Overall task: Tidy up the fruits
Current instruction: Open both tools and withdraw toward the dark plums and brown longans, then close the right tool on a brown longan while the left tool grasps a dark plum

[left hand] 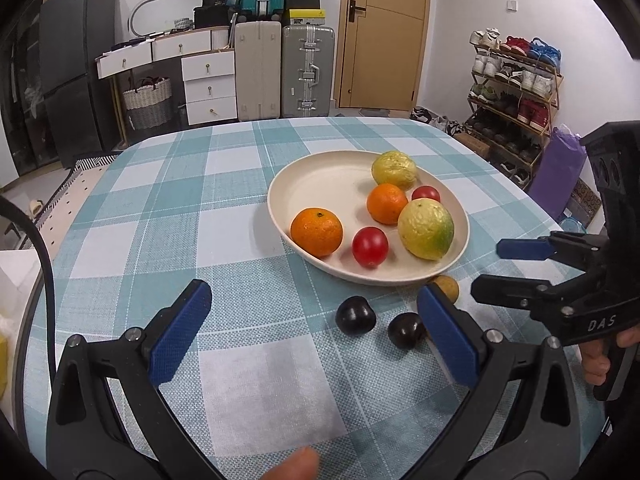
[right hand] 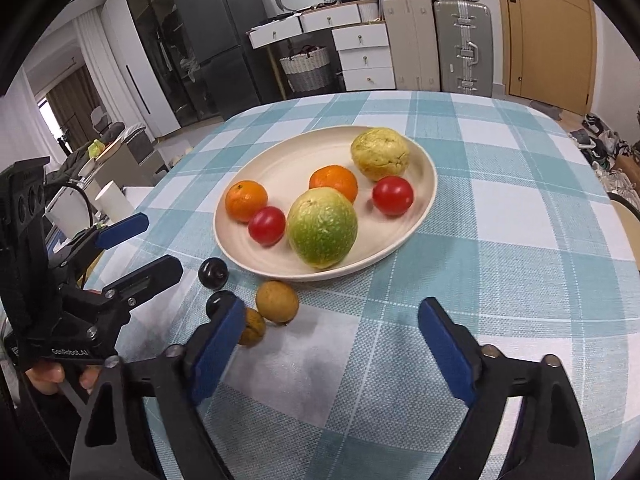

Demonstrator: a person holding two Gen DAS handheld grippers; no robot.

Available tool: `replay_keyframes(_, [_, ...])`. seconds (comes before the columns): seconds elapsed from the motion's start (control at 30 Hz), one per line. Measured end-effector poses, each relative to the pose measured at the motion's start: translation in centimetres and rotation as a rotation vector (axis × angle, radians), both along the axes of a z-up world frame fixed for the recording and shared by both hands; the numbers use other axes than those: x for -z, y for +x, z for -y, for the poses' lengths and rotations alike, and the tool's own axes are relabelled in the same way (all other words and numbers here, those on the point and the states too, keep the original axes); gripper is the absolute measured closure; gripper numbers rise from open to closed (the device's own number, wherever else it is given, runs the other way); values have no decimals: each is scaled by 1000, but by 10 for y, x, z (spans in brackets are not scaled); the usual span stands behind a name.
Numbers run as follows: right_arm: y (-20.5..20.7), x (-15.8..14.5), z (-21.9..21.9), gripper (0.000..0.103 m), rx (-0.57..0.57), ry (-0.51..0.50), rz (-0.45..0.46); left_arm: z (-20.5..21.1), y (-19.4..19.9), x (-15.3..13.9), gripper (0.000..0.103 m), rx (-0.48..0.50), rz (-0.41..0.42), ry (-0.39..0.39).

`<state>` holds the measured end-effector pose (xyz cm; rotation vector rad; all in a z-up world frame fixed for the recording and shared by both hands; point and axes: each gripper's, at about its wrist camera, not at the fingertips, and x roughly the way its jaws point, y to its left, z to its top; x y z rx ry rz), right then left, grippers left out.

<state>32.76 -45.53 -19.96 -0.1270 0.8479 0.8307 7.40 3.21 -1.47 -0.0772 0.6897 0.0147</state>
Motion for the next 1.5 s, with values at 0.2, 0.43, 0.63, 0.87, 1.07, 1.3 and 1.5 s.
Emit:
replay_keyframes(0.2, [-2,6,-9,36,-34,-2,-23,-2,1,0,0,6,1,-17])
replay_keyframes(0.43, [4,8,-14,45,-26,14,-56,-4,5,6,17,10,-37,-27])
replay_keyframes(0.63, [6,10,-19,52,-36,29,-86,-3,10,10,24,30,-68,-37])
replay_keyframes(0.87, [6,11,-24,61,-43,45,-107,0,13,13,25,46,-88,-39])
replay_keyframes(1.07, [6,13,-25,74,-52,69,-139,2,14,14,25,60,-98,-40])
replay_keyframes(1.3, [1,11,-19,76,-42,73,-119,6,16,17,30,75,-114,-29])
replay_keyframes(1.5, [0,8,-9,76,-27,79,-108,-3,21,22,39,55,-145,-75])
